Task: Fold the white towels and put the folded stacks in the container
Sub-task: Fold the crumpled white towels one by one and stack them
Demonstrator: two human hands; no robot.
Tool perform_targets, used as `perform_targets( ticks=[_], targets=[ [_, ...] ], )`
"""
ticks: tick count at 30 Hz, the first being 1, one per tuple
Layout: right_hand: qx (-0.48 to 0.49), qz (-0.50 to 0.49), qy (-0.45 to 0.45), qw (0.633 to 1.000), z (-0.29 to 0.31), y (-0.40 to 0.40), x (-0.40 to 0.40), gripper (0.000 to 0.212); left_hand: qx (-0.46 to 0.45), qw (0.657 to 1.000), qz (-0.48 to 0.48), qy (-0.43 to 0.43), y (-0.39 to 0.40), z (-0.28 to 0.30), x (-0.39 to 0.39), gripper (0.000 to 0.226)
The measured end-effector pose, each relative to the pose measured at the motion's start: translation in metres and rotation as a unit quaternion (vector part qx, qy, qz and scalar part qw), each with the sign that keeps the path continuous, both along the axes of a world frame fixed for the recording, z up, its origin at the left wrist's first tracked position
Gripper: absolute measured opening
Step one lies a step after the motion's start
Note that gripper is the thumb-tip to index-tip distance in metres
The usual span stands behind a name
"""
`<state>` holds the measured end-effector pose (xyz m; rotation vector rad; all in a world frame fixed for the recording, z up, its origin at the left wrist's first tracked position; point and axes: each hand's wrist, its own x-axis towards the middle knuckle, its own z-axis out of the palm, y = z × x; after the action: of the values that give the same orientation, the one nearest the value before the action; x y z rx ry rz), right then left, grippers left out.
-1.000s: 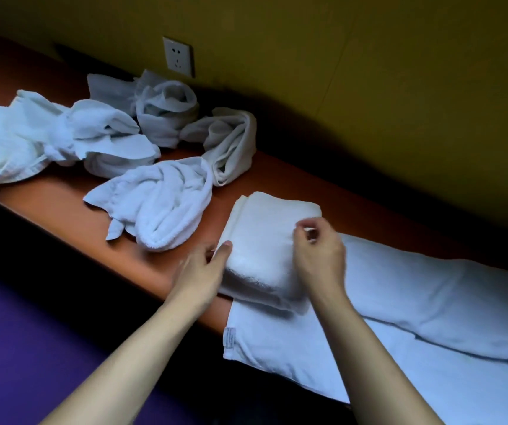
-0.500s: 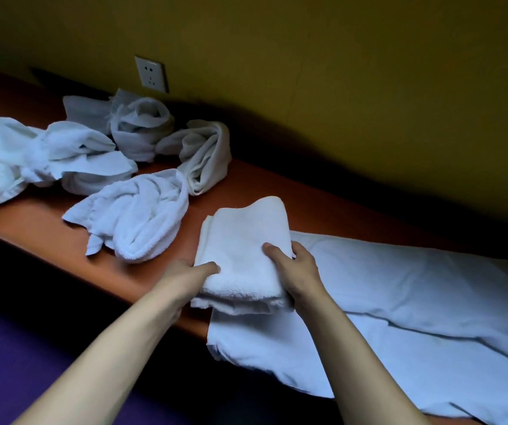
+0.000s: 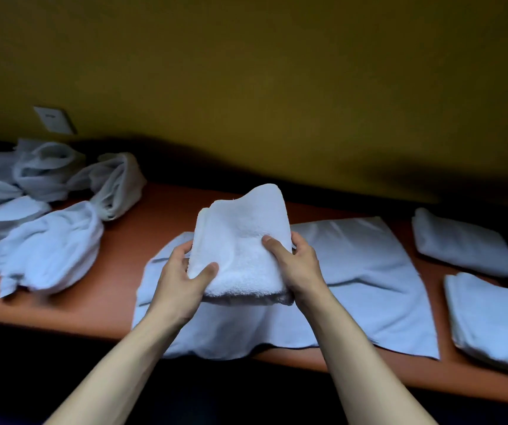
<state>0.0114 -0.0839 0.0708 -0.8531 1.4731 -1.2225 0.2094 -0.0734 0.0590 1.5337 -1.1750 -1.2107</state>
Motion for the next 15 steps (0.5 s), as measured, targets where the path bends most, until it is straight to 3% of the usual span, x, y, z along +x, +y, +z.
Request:
perform_targets(
  ticks=[10,15],
  targets=[
    [0.013,-0.11,0.005,0.994,-0.005,0.081,-0.149,0.021,-0.019,0.99,-0.14,-0.01,0.042,-0.003,-0.143,0.043],
    [-0.002,-0.158,0.037,0.987,-0.019,0.116,-0.216,0.015,-0.013,0.981,-0.192,0.028,0.061,-0.013,-0.212,0.039]
  ],
)
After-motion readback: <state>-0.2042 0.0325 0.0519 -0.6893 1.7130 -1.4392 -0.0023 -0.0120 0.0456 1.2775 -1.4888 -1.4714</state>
